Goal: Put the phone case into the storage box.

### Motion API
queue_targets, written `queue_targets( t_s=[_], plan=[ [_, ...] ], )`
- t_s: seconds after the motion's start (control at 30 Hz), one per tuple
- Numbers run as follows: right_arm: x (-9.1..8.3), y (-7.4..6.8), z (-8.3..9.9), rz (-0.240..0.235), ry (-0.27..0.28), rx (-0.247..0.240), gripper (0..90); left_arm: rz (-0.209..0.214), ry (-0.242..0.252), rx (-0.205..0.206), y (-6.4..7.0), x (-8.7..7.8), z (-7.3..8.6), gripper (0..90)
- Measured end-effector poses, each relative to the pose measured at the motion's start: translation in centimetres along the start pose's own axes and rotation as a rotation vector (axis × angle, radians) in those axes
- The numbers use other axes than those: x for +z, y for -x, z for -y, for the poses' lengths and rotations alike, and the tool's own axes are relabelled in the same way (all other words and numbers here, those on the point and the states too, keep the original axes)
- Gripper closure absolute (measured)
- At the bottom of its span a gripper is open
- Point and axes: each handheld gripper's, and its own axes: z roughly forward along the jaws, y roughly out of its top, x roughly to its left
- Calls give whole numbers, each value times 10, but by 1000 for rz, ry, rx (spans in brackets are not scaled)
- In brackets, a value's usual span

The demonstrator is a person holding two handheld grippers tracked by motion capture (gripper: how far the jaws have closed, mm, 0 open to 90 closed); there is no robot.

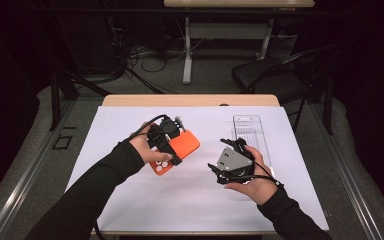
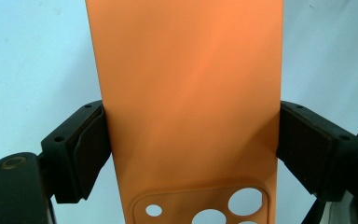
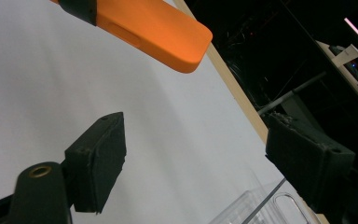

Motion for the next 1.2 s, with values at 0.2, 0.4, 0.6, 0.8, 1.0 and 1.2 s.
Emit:
queue_targets(
  t_s=[0.2,0.4,0.6,0.8,1.0,1.2],
  plan=[
    [1,0,0,2,-1,-51,275,3,2,3,3,2,-4,146],
    [2,-2,1,-7,-5,-130,372,13,-19,30,8,6,-9,146],
    [7,-10,4,13,-31,-279,402,23,-27,40,11,7,-14,146],
    [12,-15,6,32,-41,-402,421,28,-30,40,12,8,-15,146],
    [14,-20,6,38,-50,-430,419,32,-34,42,12,9,-15,146],
    [15,-22,4,25,-39,-468,414,33,-41,40,12,9,-15,146]
  ],
)
